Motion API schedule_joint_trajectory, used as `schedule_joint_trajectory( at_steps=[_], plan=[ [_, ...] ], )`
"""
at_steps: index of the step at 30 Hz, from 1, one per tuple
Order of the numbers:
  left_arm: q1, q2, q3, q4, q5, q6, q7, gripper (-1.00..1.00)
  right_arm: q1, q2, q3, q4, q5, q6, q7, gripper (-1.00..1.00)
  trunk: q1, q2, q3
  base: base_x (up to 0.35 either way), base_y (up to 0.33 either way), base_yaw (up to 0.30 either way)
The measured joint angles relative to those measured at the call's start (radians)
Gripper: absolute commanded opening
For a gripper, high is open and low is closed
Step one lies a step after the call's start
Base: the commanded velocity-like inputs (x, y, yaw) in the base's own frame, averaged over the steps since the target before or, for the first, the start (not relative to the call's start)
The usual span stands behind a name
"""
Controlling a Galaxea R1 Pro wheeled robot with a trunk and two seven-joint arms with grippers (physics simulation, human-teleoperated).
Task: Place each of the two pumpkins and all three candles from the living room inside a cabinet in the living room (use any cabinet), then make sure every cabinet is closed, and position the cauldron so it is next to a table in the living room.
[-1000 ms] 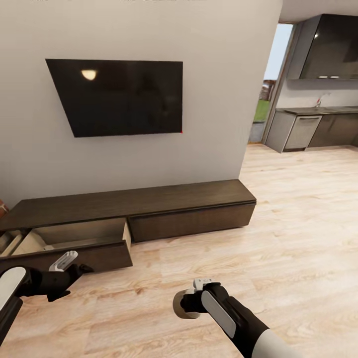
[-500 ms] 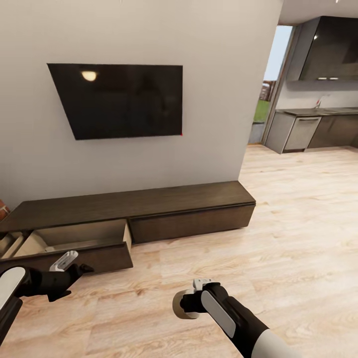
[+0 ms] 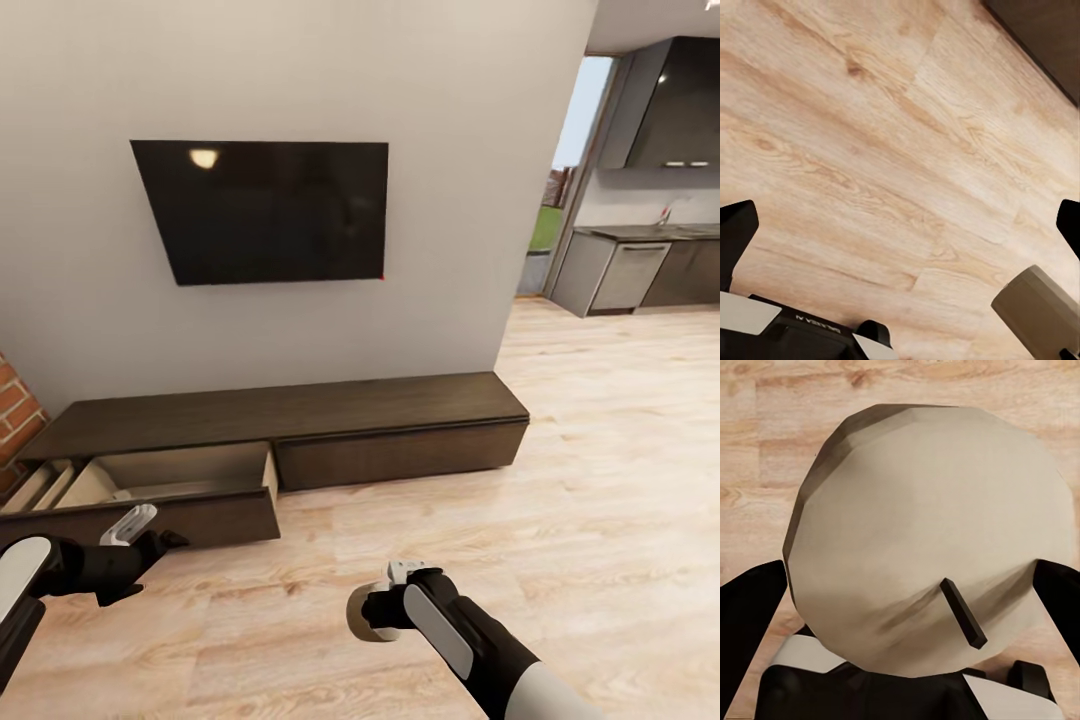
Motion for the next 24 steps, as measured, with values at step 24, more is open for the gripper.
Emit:
schedule_joint_trajectory(
  at_steps=[24],
  plan=[
    [0.000, 0.007, 0.000, -0.001, -0.001, 0.002, -0.001, 1.00, 0.000, 0.000, 0.000, 0.000, 0.000, 0.000, 0.001, -1.00, -0.031, 0.056, 0.037, 0.078, 0.084, 0.184]
  ],
)
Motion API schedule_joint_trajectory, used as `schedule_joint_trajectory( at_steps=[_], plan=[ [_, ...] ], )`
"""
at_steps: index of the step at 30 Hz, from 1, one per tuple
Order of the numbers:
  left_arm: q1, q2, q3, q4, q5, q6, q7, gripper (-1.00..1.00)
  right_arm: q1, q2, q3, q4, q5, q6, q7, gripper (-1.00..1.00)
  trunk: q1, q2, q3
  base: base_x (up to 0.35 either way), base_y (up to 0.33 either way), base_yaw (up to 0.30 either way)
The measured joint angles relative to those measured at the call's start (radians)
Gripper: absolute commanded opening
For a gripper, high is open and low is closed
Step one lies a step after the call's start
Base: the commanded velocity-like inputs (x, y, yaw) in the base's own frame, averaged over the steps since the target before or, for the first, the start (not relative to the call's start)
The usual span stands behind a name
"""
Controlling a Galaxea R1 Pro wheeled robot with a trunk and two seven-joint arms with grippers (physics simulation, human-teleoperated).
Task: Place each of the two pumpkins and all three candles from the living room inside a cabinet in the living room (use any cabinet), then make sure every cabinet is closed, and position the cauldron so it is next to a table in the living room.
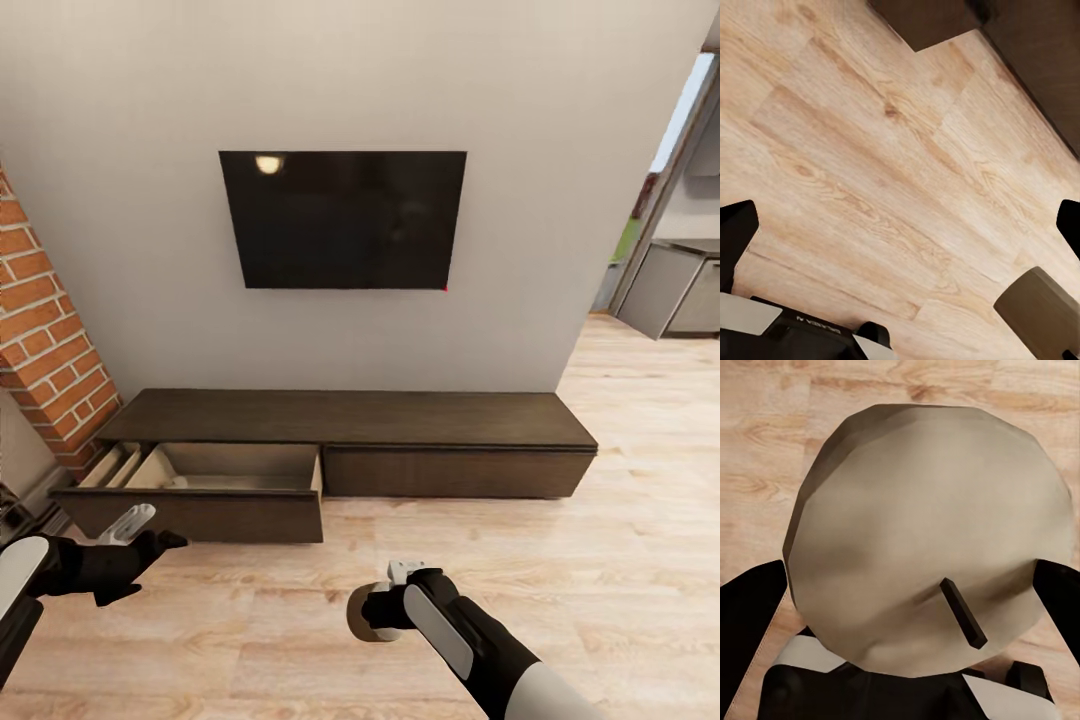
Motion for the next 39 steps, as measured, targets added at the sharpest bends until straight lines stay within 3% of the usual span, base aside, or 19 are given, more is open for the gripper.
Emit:
schedule_joint_trajectory(
  at_steps=[12, 30, 39],
  plan=[
    [0.000, 0.001, 0.000, 0.000, 0.000, 0.000, 0.000, 1.00, 0.000, -0.001, -0.002, 0.000, 0.000, 0.000, 0.002, -1.00, 0.000, 0.000, 0.000, 0.173, 0.294, -0.002],
    [0.000, 0.002, 0.000, 0.002, 0.000, 0.000, 0.000, 1.00, 0.000, 0.001, -0.003, -0.001, 0.000, 0.001, 0.004, -1.00, 0.000, 0.000, 0.000, 0.112, 0.315, -0.173],
    [0.000, 0.001, 0.000, 0.002, 0.000, 0.001, 0.000, 1.00, 0.000, 0.002, -0.001, 0.000, 0.000, 0.001, -0.001, -1.00, 0.000, 0.000, 0.000, 0.122, 0.322, 0.136]
  ],
)
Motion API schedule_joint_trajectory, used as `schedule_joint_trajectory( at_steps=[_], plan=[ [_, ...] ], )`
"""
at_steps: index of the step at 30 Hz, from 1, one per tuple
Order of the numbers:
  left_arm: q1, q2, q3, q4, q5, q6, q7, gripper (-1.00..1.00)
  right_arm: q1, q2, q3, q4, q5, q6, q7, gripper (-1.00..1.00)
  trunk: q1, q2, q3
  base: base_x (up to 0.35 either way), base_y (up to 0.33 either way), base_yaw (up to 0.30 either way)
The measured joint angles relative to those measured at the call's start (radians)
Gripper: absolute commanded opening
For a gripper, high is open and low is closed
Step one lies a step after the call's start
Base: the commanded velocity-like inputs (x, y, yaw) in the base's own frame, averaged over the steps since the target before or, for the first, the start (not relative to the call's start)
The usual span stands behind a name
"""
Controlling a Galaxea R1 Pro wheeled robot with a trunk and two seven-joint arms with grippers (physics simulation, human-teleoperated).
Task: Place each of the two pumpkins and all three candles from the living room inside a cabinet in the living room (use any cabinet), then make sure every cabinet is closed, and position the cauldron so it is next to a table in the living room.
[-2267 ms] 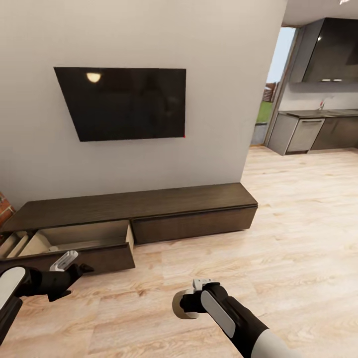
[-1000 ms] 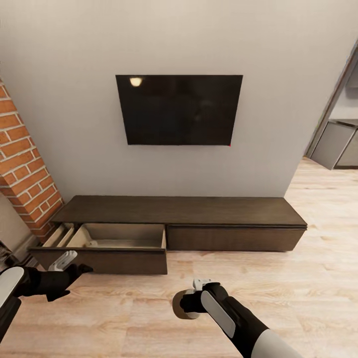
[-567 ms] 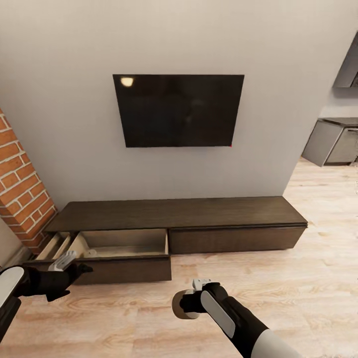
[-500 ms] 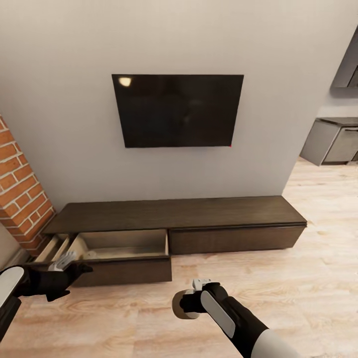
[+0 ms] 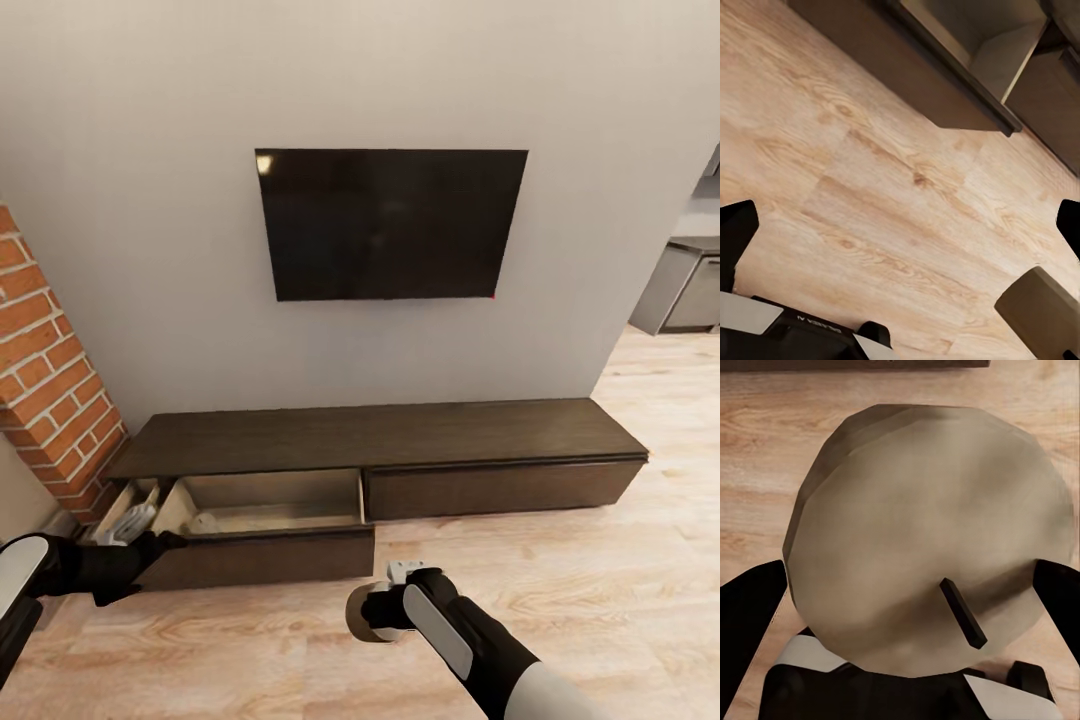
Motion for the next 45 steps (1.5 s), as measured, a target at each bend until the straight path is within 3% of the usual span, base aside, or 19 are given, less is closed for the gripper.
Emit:
schedule_joint_trajectory(
  at_steps=[28, 37, 45],
  plan=[
    [0.001, -0.002, -0.001, -0.003, 0.000, -0.001, 0.000, 1.00, 0.000, -0.001, 0.001, 0.000, -0.001, 0.004, 0.000, -1.00, 0.000, 0.000, -0.001, 0.256, 0.202, 0.036],
    [0.001, -0.002, -0.001, -0.003, 0.000, -0.001, 0.000, 1.00, 0.000, 0.003, -0.008, 0.000, -0.007, 0.070, -0.041, -1.00, 0.000, 0.000, -0.001, 0.286, 0.135, 0.000],
    [0.000, -0.003, -0.002, -0.002, 0.000, -0.001, 0.000, 1.00, -0.118, 0.030, -0.011, 0.002, -0.018, 0.135, -0.099, -1.00, 0.000, 0.000, -0.001, 0.229, 0.089, 0.000]
  ],
)
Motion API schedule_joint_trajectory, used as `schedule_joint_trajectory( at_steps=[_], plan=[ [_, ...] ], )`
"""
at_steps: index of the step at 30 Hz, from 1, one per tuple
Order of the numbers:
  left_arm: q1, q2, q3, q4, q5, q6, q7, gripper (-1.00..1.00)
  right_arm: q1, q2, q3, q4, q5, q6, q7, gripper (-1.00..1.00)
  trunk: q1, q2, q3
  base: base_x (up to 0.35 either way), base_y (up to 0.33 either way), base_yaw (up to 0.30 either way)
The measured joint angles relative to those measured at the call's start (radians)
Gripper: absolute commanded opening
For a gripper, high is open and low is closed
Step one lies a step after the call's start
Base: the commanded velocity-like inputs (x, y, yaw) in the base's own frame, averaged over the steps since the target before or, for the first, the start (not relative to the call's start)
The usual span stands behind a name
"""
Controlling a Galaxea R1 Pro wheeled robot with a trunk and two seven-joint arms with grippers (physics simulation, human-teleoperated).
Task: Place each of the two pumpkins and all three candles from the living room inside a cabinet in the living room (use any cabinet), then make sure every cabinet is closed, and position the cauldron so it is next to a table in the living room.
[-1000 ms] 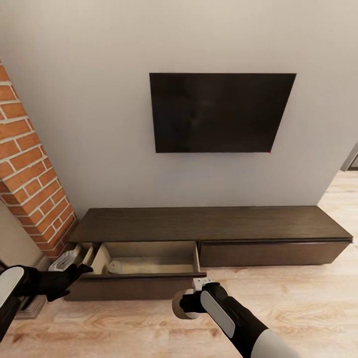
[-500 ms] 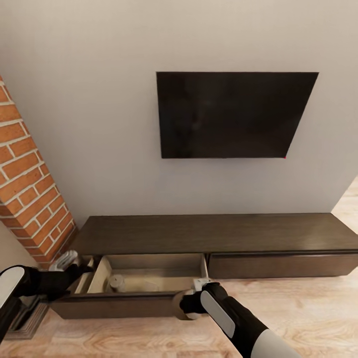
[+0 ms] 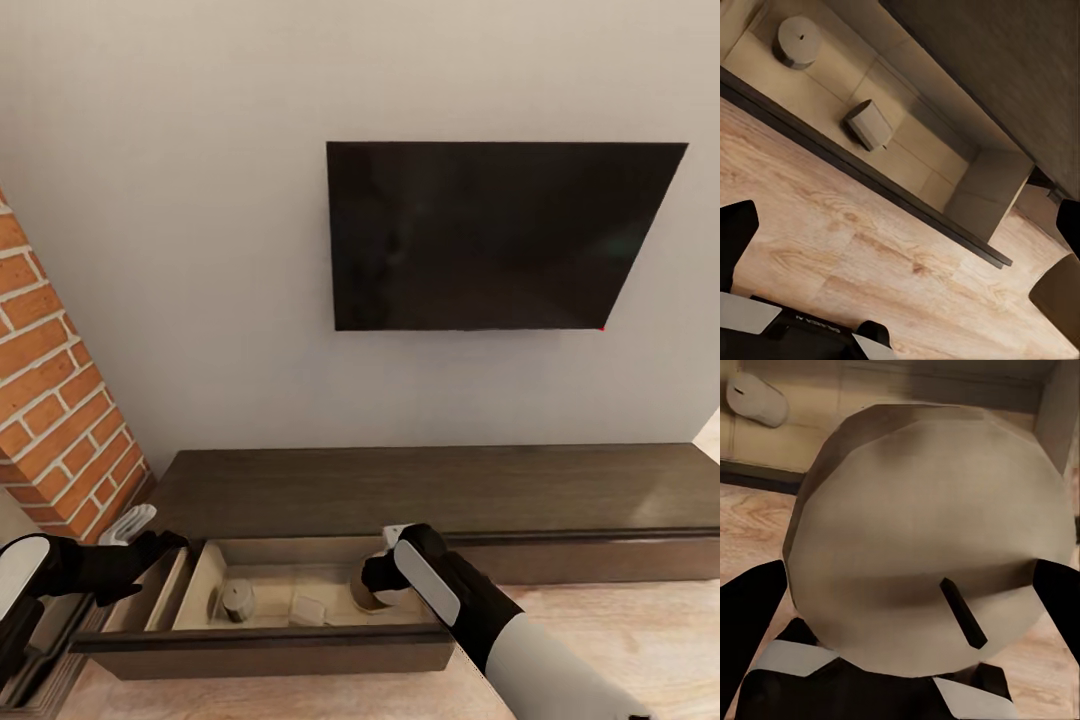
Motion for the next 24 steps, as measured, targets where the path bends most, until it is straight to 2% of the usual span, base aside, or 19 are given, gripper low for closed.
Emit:
schedule_joint_trajectory(
  at_steps=[10, 14, 19, 24],
  plan=[
    [0.000, -0.004, -0.001, 0.000, 0.000, 0.000, 0.000, 1.00, -0.025, 0.040, 0.002, 0.008, 0.002, -0.014, -0.035, -1.00, 0.000, 0.000, 0.000, 0.056, 0.023, 0.000],
    [0.000, -0.004, -0.001, 0.000, -0.001, 0.000, 0.000, 1.00, -0.024, 0.043, 0.006, 0.009, 0.011, -0.049, -0.043, -1.00, 0.000, 0.000, 0.000, 0.225, 0.144, 0.000],
    [0.000, -0.004, -0.001, -0.001, -0.001, 0.000, 0.000, 1.00, -0.024, 0.044, 0.011, 0.014, 0.010, -0.106, -0.097, -1.00, 0.000, 0.000, 0.000, 0.233, 0.100, 0.000],
    [0.000, -0.004, 0.000, 0.000, -0.001, 0.000, 0.000, 1.00, -0.024, 0.044, 0.012, 0.015, 0.010, -0.121, -0.109, -1.00, 0.000, 0.000, 0.000, 0.077, 0.047, 0.000]
  ],
)
